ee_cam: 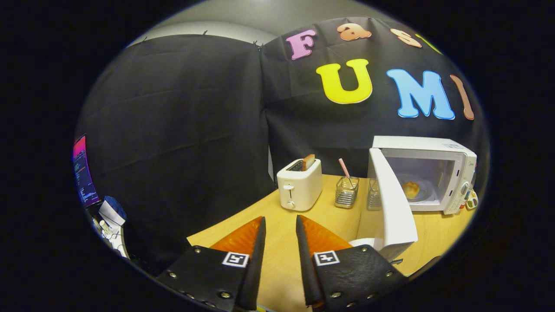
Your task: Open the microwave, put the food inside, and close the microwave door.
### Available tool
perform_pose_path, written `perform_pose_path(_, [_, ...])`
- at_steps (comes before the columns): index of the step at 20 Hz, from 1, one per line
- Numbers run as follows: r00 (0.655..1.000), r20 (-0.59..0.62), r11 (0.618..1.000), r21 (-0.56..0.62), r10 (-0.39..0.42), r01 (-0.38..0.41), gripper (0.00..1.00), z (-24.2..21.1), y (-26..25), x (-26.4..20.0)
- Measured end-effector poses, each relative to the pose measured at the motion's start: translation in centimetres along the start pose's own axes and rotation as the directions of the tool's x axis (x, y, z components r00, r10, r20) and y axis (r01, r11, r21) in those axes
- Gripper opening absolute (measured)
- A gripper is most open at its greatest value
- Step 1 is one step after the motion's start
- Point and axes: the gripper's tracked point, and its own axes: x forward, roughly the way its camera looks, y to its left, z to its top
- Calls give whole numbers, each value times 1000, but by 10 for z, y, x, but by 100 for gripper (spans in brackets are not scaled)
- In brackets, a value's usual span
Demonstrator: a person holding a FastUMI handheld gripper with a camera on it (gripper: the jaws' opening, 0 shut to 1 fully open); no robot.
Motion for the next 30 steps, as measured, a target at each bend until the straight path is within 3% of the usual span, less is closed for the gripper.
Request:
perform_pose_path(1, [1000,-16,1000,-2,-25,25,24,-8,-7,1])
perform_pose_path(3, [997,-59,999,-7,-40,40,9,-23,-15,3])
perform_pose_path(7, [990,-120,997,-16,-74,72,9,-44,-36,-2])
perform_pose_path(9, [987,-139,997,-28,-81,78,3,-49,-43,-6])
perform_pose_path(15, [980,-167,994,-44,-107,101,2,-56,-80,-28])
perform_pose_path(30, [957,-141,967,-10,-252,254,2,-36,-222,-63])
